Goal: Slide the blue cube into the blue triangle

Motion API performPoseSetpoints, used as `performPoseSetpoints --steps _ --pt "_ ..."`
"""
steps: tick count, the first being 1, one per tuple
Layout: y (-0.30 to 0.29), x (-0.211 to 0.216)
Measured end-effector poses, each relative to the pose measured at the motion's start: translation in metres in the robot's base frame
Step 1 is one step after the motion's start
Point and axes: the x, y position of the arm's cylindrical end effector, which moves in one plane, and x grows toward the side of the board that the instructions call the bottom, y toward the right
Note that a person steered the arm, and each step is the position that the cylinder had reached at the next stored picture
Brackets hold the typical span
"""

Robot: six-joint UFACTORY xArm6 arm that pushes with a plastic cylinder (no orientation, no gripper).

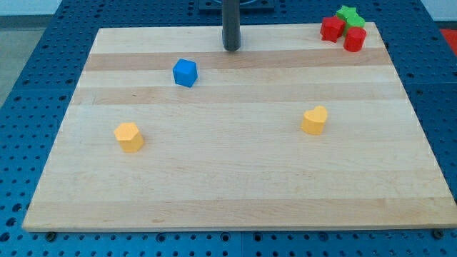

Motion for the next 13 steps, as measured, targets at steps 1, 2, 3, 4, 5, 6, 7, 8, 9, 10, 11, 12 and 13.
performPoseSetpoints --steps 1,2,3,4,5,6,7,8,9,10,11,12,13 --pt "0.002 0.007" --pt "0.001 0.064" --pt "-0.028 0.110" --pt "-0.096 0.114" --pt "-0.119 0.083" --pt "-0.119 0.061" --pt "-0.119 0.051" --pt "-0.115 0.036" --pt "-0.107 0.020" --pt "-0.104 0.005" --pt "-0.105 0.006" --pt "-0.139 0.036" --pt "-0.172 0.026"
